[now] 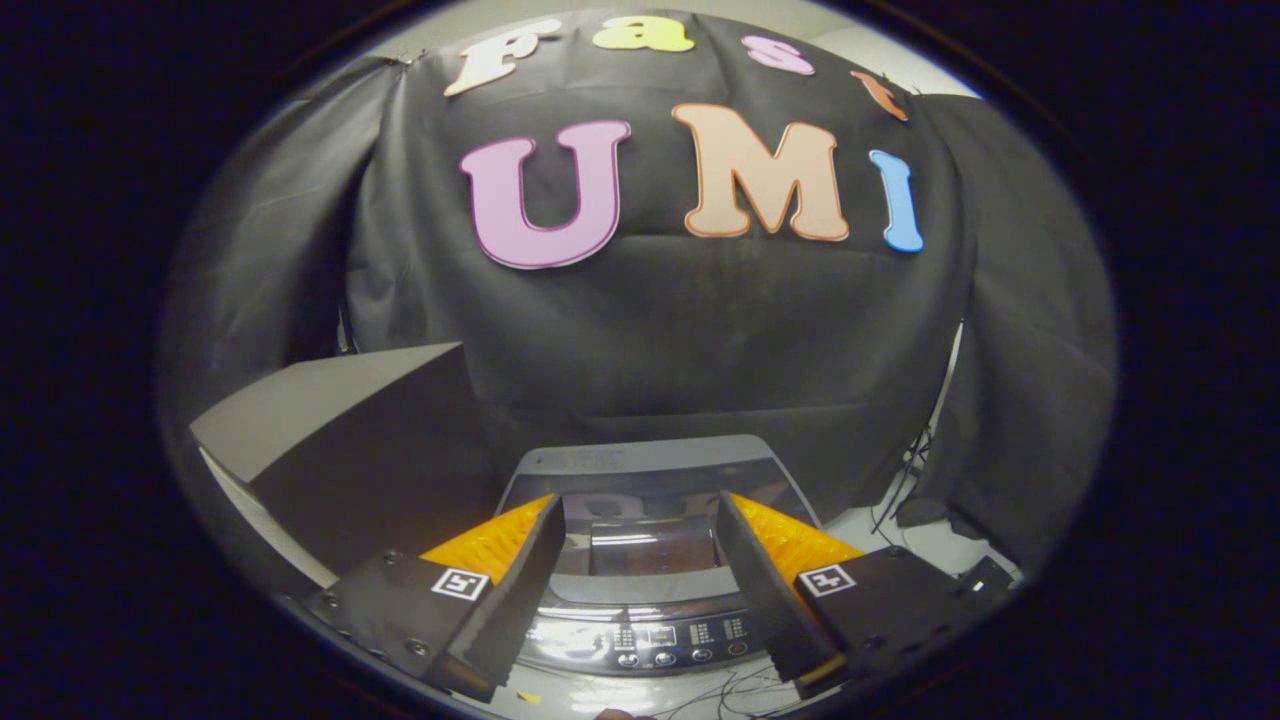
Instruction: Put the clothes into the washing machine and then close the washing machine lid.
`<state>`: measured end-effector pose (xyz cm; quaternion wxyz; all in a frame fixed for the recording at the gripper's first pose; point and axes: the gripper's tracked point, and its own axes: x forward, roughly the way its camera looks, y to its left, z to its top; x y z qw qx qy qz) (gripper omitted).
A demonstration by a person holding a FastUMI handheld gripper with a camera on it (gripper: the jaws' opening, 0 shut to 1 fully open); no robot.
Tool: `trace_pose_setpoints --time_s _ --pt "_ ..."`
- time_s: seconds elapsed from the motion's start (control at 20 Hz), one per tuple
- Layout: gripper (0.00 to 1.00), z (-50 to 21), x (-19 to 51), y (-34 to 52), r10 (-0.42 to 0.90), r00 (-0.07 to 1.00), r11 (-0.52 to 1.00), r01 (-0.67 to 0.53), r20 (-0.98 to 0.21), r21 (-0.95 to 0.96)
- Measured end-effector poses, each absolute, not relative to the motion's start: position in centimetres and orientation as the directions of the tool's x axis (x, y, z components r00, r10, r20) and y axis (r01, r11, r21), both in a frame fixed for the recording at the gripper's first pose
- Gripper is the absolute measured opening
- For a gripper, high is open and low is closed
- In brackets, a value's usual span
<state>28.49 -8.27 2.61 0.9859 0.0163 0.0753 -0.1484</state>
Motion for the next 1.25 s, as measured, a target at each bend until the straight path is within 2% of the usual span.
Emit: trace_pose_setpoints --time_s 0.4,0.55,0.8,1.25 --pt "0.97 10.1 19.3 -8.2 -0.197 0.98 0.978 0.198 0.018 -0.065" --pt "0.97 11.2 16.7 -9.1 -0.185 0.982 0.981 0.186 0.024 -0.059" --pt "0.97 11.5 12.3 -10.3 -0.182 0.982 0.982 0.185 0.052 -0.049" --pt "0.97 7.6 8.1 -8.8 -0.171 0.983 0.984 0.173 0.064 -0.035"
